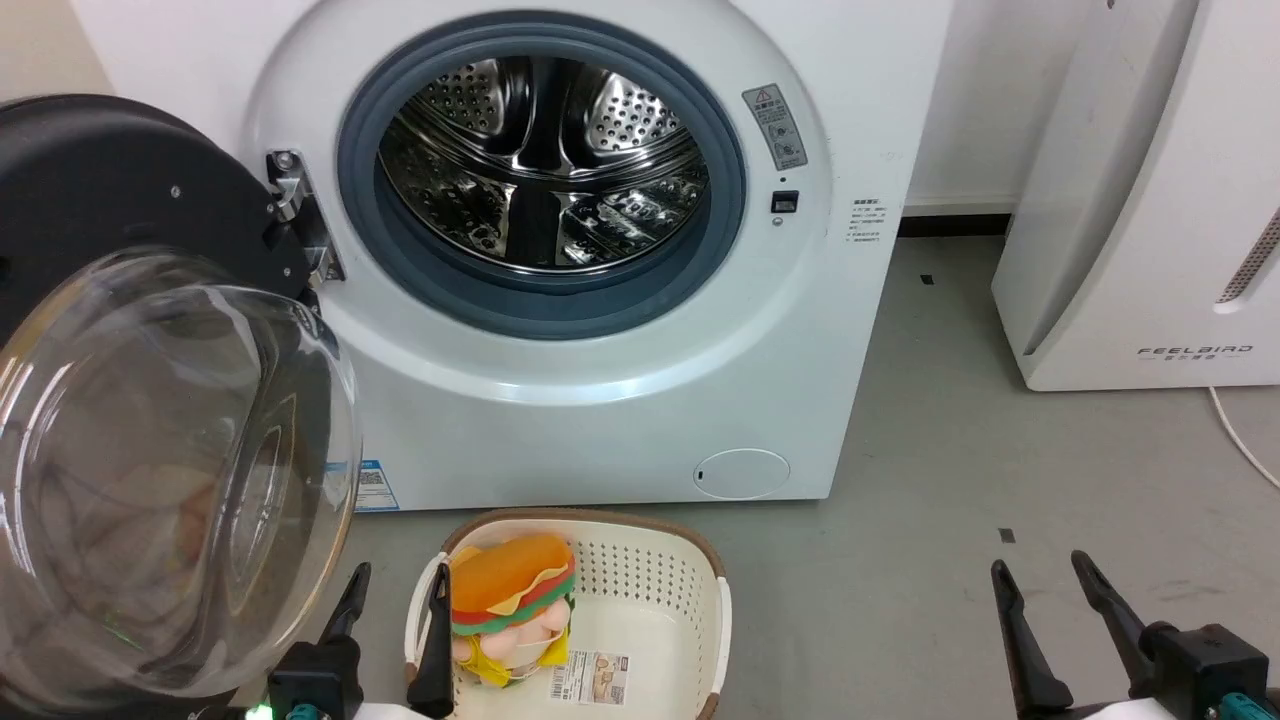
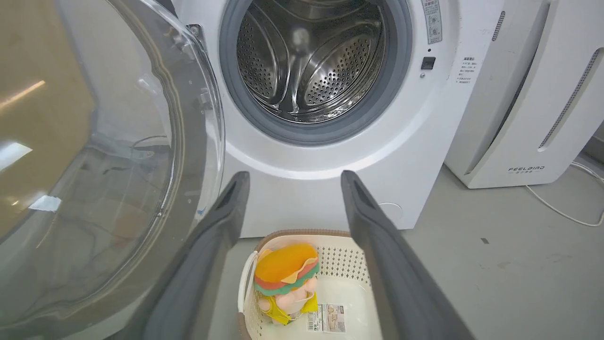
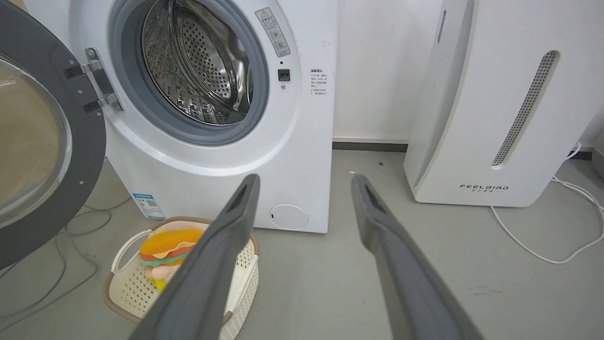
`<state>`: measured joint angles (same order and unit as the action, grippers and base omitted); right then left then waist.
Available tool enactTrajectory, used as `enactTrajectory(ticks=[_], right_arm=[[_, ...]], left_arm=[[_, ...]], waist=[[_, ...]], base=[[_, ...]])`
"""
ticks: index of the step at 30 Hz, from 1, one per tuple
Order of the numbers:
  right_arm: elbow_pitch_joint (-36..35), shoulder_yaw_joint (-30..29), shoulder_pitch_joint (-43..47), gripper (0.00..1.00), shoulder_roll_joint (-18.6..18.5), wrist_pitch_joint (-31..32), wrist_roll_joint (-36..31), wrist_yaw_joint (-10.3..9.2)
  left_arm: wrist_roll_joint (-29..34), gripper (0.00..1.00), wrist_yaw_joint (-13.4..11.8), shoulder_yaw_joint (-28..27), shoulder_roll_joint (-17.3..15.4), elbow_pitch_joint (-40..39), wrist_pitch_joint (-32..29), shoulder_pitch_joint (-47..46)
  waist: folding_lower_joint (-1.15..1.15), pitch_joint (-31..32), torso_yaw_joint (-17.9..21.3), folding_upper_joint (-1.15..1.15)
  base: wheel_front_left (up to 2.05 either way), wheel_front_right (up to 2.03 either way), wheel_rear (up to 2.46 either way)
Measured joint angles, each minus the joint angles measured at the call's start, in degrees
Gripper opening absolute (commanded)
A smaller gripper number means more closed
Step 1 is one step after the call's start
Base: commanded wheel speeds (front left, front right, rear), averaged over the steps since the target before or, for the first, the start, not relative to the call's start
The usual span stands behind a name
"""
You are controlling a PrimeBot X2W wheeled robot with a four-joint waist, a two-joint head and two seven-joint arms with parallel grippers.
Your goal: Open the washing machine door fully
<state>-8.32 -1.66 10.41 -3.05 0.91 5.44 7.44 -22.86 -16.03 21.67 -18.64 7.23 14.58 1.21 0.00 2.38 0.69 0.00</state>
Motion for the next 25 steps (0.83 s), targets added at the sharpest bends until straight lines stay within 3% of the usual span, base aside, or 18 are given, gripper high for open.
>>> enactTrajectory(ticks=[5,6,25], right_arm=[[0.2,0.1,0.0,1.0,0.0,0.0,0.0,0.0],[0.3,0.1,0.0,0.0,0.0,0.0,0.0,0.0],[1.1,0.3,-0.5,0.0,0.0,0.0,-0.4,0.0]], left_arm=[[-0.1,1.0,-0.2,0.1,0.0,0.0,0.0,0.0],[-0.1,0.0,-0.1,0.1,0.0,0.0,0.0,0.0],[2.5,0.0,1.7,-2.4,1.8,-0.7,-1.9,0.0]], waist=[[0.0,-0.1,-0.8,0.0],[0.0,-0.2,-1.0,0.0],[0.0,-0.5,-0.9,0.0]], base=[[0.0,0.0,0.0],[0.0,0.0,0.0],[0.0,0.0,0.0]])
